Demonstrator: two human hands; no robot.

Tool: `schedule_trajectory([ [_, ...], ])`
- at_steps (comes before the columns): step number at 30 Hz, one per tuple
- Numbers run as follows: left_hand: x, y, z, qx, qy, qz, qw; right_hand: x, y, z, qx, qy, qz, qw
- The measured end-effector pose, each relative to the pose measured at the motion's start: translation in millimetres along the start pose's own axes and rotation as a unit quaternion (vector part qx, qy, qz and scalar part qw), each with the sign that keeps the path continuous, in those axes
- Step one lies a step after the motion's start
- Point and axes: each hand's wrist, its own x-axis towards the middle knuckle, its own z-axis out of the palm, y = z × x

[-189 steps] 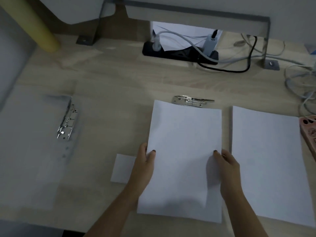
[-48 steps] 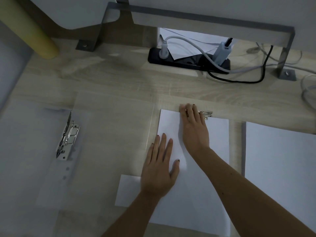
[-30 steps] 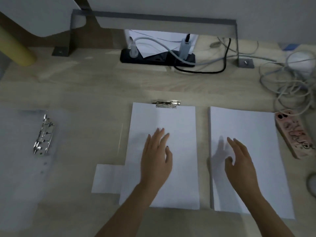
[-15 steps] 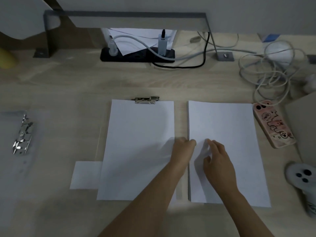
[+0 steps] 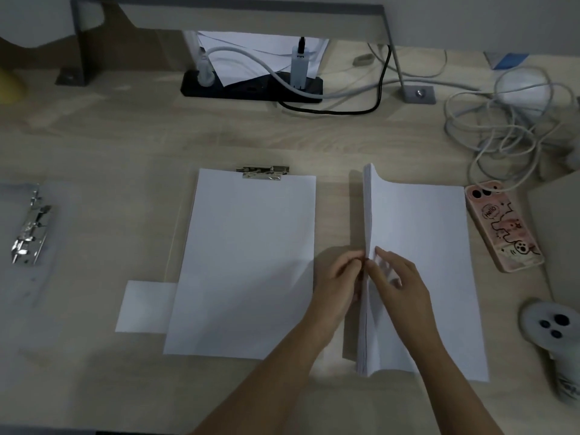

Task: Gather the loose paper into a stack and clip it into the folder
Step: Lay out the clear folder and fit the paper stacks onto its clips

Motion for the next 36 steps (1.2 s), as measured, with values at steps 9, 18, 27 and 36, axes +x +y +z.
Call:
schedule_trajectory([
  [9, -4, -8, 7, 0.032, 0.001, 0.059, 0.998, -2, 3, -8, 0.069, -0.015, 0.02, 0.997],
  [18, -1, -15, 8, 0.031, 0.006, 0.075, 0.997, -2, 6, -6, 0.058, -0.003, 0.014, 0.998],
  [27, 0, -21, 13, 0.185, 0.141, 0.195, 0.953, 1, 13, 2, 0.014, 0.023, -0.01, 1.0],
  [36, 29, -24, 16, 0.264, 0.137, 0.007, 0.955, -3, 7, -1, 0.041, 0.012, 0.007, 0.999],
])
